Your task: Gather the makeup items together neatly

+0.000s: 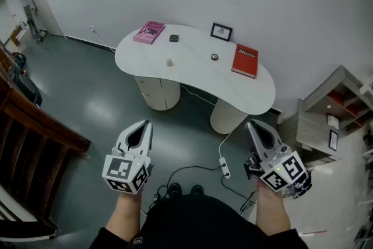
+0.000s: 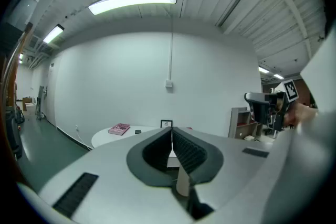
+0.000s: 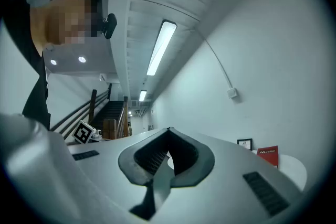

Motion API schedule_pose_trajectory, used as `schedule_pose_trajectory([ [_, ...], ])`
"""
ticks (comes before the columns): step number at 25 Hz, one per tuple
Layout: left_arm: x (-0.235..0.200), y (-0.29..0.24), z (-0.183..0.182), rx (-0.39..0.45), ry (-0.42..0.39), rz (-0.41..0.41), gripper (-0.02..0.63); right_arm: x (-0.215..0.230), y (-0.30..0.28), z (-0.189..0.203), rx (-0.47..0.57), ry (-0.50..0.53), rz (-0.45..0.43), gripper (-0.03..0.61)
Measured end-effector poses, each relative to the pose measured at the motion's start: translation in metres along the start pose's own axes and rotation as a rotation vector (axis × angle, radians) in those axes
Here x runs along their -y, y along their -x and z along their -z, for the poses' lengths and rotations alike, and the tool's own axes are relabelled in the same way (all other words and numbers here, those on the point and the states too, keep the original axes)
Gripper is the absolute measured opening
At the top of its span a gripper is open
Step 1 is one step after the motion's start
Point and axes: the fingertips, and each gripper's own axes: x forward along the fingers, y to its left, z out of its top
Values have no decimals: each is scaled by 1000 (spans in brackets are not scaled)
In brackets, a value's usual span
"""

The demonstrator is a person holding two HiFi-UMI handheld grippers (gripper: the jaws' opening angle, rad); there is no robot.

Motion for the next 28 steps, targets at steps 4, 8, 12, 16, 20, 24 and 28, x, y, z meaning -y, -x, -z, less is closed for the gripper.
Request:
schedule_pose_trajectory([
  [4, 5, -3, -1, 1, -3, 2, 15, 3, 3, -1, -1, 1, -2, 34],
  [8, 10, -4, -1, 0, -1, -1, 15, 7, 7, -1, 0, -4, -10, 34],
  [12, 20, -2, -2, 3, -9, -15, 15, 13, 16, -4, 5, -11, -25, 34],
  [16, 30, 3, 1, 5, -13, -31, 15, 14, 24, -5, 25, -36, -53, 34],
  [20, 35, 9, 2, 7, -8, -50, 15, 9, 27, 1, 18, -66, -96, 37],
  [24, 36, 8, 4, 6, -5, -60, 15, 13, 25, 4, 15, -89, -110, 37],
  [28, 24, -1, 4, 10, -3, -69, 15, 17, 11, 5, 14, -91, -121, 38],
])
